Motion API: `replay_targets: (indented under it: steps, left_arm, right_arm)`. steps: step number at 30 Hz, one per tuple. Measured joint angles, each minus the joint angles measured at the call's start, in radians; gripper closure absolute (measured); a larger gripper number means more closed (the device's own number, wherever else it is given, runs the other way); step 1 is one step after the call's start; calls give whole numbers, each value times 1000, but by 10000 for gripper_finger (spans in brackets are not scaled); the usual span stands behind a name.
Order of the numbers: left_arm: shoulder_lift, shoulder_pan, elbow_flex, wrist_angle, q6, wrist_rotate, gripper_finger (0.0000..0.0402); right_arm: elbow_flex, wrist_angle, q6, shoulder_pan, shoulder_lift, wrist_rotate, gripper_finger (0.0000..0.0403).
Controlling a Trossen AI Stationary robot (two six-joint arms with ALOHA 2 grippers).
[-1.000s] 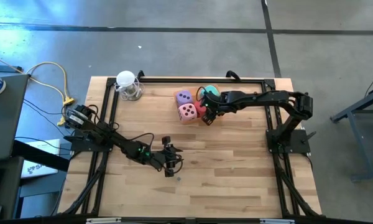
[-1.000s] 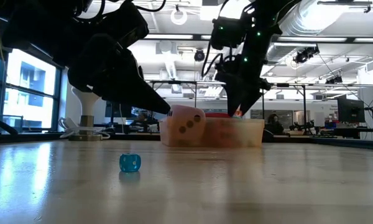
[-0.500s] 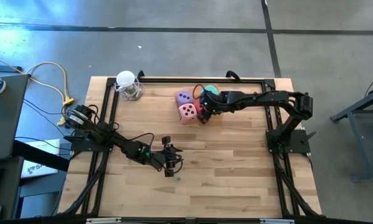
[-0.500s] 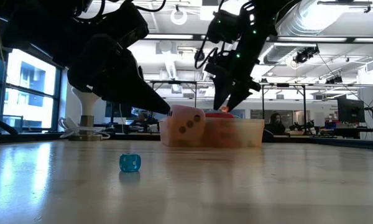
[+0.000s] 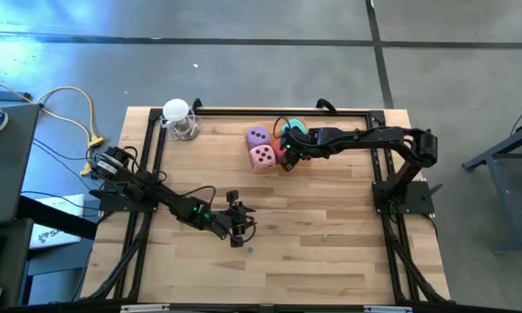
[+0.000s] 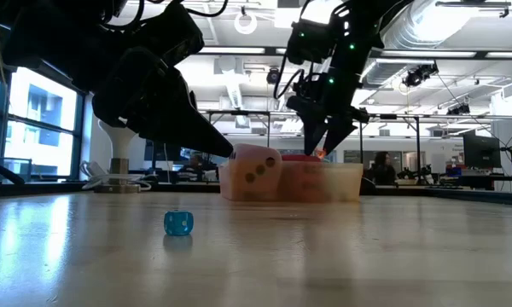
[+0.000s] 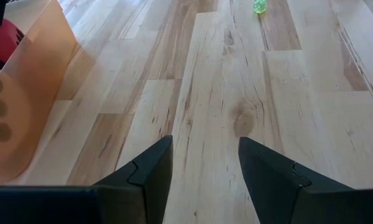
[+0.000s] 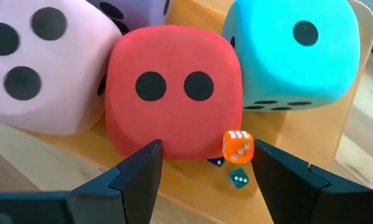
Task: Pick & Place Dice
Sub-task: Put the small orange dice into the orange container, then put the small green dice into the orange container
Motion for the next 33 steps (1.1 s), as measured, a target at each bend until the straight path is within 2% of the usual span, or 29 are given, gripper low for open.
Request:
replay_targets:
  steps: [10, 15, 19, 24, 28, 33]
  left_arm:
    - [0, 0, 0, 0, 0, 0, 225]
    - [0, 0, 0, 0, 0, 0, 225]
    - [0, 0, 0, 0, 0, 0, 225]
    - [0, 0, 0, 0, 0, 0, 225]
    - [0, -1, 0, -3, 0, 0, 225]
    - [0, -6, 0, -10, -1, 0, 225]
  right_arm:
    - [2, -6, 19, 0, 19, 15, 167]
    - [0, 51, -59, 14, 21, 80, 167]
    - [-3, 101, -126, 30, -6, 79, 168]
    - [-2, 64, -160, 63, -72, 74, 180]
    - [-2, -41, -113, 103, -141, -5, 192]
    - [-1, -259, 62, 193, -178, -219, 200]
